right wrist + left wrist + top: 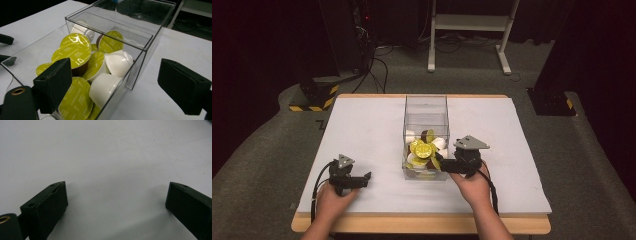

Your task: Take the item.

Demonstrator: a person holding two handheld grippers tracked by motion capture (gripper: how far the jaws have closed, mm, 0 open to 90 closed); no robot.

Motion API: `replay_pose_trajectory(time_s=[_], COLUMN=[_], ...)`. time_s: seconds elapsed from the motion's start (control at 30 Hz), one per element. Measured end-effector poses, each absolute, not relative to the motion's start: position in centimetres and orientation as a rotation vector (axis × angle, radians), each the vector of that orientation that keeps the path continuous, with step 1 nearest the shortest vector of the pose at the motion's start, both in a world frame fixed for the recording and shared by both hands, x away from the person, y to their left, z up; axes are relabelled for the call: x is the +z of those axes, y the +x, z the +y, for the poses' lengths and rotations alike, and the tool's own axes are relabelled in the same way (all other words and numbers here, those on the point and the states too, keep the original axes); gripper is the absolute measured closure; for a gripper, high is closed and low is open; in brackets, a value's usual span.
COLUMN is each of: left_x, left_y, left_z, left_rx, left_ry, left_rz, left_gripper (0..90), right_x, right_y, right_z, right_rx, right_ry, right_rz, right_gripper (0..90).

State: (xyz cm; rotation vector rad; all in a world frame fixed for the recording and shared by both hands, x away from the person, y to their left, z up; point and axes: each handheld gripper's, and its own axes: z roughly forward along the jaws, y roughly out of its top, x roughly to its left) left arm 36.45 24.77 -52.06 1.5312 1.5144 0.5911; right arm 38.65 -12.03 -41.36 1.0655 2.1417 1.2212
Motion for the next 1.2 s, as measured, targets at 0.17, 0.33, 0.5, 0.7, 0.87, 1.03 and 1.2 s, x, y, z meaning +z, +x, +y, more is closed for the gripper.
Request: replay_pose_trajectory(time_s=[0.17,0.33,0.5,0.7,0.87,1.03,1.2], left_x=[-52.1,-52.1,-52.1,-52.1,-52.1,-52.1,-52.1], left_y=[36.4,36.5,36.5,36.5,36.5,36.5,36.5], left_z=[24.8,24.7,24.8,24.8,24.8,24.8,24.8], left_rx=[0.591,0.590,0.589,0.589,0.589,0.588,0.588], left_ry=[1.532,1.521,1.529,1.529,1.529,1.530,1.531], left_rz=[1.515,1.517,1.515,1.515,1.515,1.514,1.514], left_gripper=[4.2,4.2,4.2,4.2,4.2,4.2,4.2], right_x=[-41.4,-41.5,-41.6,-41.6,-41.7,-41.9,-42.0], right_y=[38.7,38.8,38.8,38.9,38.9,38.9,39.0], right_z=[-11.5,-10.8,-10.3,-9.5,-8.8,-8.2,-7.3], right_rx=[1.226,1.214,1.207,1.211,1.214,1.208,1.203], right_ry=[1.060,1.046,1.044,1.048,1.044,1.038,1.024], right_rz=[2.151,2.177,2.197,2.207,2.213,2.225,2.247], right_gripper=[12.7,12.8,13.0,13.1,14.4,14.6,15.2])
